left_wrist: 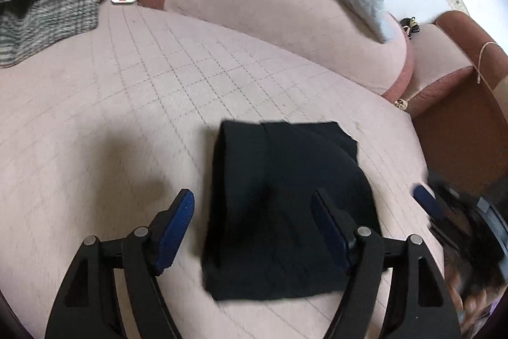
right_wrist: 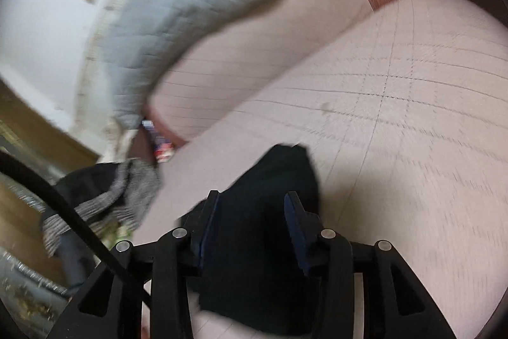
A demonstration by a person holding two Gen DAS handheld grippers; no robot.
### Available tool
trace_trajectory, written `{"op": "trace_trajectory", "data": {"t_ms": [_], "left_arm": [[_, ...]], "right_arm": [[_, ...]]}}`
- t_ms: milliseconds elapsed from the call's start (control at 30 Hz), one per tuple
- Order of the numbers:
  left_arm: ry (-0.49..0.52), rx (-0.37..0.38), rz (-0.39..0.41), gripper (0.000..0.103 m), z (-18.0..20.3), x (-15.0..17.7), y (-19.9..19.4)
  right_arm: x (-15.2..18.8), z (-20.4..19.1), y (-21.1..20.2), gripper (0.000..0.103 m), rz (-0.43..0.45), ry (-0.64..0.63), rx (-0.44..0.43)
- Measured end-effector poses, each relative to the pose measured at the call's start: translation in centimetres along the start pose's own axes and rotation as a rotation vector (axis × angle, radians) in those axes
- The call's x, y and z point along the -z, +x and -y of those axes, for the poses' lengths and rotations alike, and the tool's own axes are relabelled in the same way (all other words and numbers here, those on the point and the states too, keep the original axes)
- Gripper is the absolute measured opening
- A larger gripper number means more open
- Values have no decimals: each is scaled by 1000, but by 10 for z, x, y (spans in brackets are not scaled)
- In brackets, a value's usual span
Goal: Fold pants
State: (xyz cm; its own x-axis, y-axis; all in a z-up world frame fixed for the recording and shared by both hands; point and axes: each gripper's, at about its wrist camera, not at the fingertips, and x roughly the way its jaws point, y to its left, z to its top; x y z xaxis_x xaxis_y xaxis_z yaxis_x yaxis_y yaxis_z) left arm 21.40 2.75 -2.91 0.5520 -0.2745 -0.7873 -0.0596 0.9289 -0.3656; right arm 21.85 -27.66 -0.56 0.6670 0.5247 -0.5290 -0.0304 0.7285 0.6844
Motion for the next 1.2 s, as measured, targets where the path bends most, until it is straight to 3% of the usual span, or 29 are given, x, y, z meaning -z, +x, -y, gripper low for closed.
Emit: {"op": "trace_trajectory", "data": {"t_ms": [67, 200, 300, 400, 500, 567, 667, 733, 900, 967, 1067, 1133, 1200], "left_arm": [[14, -12, 1, 78, 15, 16, -7], [19, -105, -68, 78, 40, 42, -4], [-18, -125, -124, 78, 57, 72, -3], [-67, -88, -153, 79, 68, 101, -8], [-81, -55, -178, 79, 74, 124, -10], [-48, -59, -199, 79, 76, 139, -9], [-27, -43, -222, 79, 72, 157, -8], [-13, -19, -209, 79, 63, 162, -12], [49, -87, -50, 78, 25, 156, -52], [57, -149, 61, 78, 10, 154, -79], [111, -262, 262, 80, 5, 155, -120], [135, -339, 420, 100, 10, 158, -151], [159, -388, 592, 103, 17, 163, -182]], "right_arm": [[25, -20, -42, 48, 42, -20, -83], [72, -73, -106, 49, 140, -111, -172], [109, -119, -146, 52, 298, -230, -199], [142, -157, -162, 52, 380, -367, -151], [168, -179, -161, 52, 357, -409, -151], [178, -186, -151, 52, 273, -413, -151], [189, -183, -140, 52, 183, -367, -184], [191, -175, -144, 52, 189, -371, -154], [172, -138, -169, 60, 294, -345, 23], [163, -114, -176, 63, 336, -316, 140], [156, -88, -166, 63, 317, -309, 332], [157, -75, -156, 63, 268, -308, 382], [164, -68, -141, 63, 212, -318, 395]]}}
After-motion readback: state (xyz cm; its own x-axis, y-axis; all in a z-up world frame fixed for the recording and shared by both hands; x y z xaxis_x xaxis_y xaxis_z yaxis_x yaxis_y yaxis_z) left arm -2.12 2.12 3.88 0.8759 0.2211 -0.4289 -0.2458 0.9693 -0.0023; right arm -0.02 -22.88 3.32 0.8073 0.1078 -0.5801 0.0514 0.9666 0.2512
